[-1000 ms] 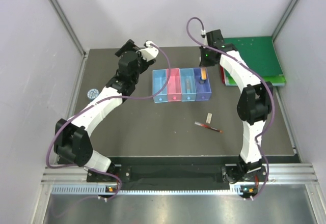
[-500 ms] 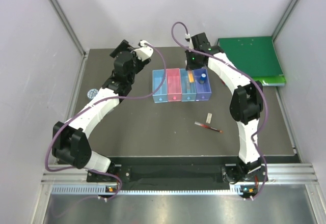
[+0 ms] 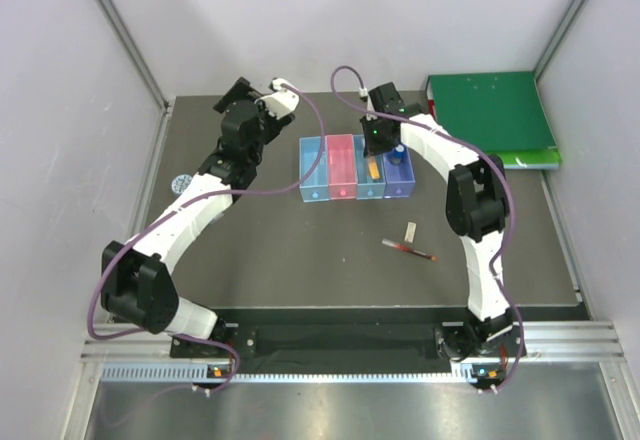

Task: Sort the stationery into containers
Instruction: Place the stationery in the storage box, then pick up the storage box at the corner of the board.

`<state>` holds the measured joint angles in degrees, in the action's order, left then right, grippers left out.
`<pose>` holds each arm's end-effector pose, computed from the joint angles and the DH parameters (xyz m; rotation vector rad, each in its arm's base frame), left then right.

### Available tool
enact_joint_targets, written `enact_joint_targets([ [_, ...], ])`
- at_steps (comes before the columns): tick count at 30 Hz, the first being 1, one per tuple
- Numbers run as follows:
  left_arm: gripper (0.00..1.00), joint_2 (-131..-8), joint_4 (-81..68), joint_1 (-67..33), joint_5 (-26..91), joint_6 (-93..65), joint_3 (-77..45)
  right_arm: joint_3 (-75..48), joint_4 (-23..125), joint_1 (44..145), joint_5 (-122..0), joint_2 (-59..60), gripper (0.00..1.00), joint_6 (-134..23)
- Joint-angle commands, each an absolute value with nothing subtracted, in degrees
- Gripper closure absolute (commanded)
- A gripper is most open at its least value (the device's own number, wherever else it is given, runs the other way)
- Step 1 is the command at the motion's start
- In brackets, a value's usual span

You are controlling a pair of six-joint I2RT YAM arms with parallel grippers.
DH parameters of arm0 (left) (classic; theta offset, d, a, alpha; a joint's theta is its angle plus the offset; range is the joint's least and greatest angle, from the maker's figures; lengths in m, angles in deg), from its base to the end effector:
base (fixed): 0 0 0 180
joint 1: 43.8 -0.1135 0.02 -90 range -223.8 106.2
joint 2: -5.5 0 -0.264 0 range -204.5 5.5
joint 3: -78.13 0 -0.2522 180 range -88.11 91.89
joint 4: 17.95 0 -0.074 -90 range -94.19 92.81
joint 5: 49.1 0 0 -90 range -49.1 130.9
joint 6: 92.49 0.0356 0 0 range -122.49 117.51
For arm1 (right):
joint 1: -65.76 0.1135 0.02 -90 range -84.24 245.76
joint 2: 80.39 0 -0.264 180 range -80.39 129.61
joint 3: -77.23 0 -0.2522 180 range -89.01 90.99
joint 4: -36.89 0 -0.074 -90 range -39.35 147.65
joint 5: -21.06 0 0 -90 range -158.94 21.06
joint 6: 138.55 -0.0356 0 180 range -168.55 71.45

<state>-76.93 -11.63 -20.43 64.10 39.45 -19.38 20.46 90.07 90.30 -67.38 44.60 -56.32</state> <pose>0.3209 -0.1234 0.3638 0.6449 1.5780 0.5821 0.4421 0.2029 0.2323 -0.3826 2.5203 0.2574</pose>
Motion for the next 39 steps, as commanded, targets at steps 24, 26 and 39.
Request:
enact_joint_targets([
  [24,0.01,-74.0,-13.5,-21.7,63.2,38.6,-22.4,21.3,86.9,91.9,-68.7,40.7,0.57,-56.2],
  [26,0.01,-74.4,-12.7,-23.0,63.9,37.9,-22.3,22.3,87.3,91.3,-68.7,39.9,0.57,-56.2],
  [39,0.01,-81.8,7.7,-36.4,66.4,27.8,-16.6,31.9,86.8,86.0,-74.8,32.2,0.29,-42.2],
])
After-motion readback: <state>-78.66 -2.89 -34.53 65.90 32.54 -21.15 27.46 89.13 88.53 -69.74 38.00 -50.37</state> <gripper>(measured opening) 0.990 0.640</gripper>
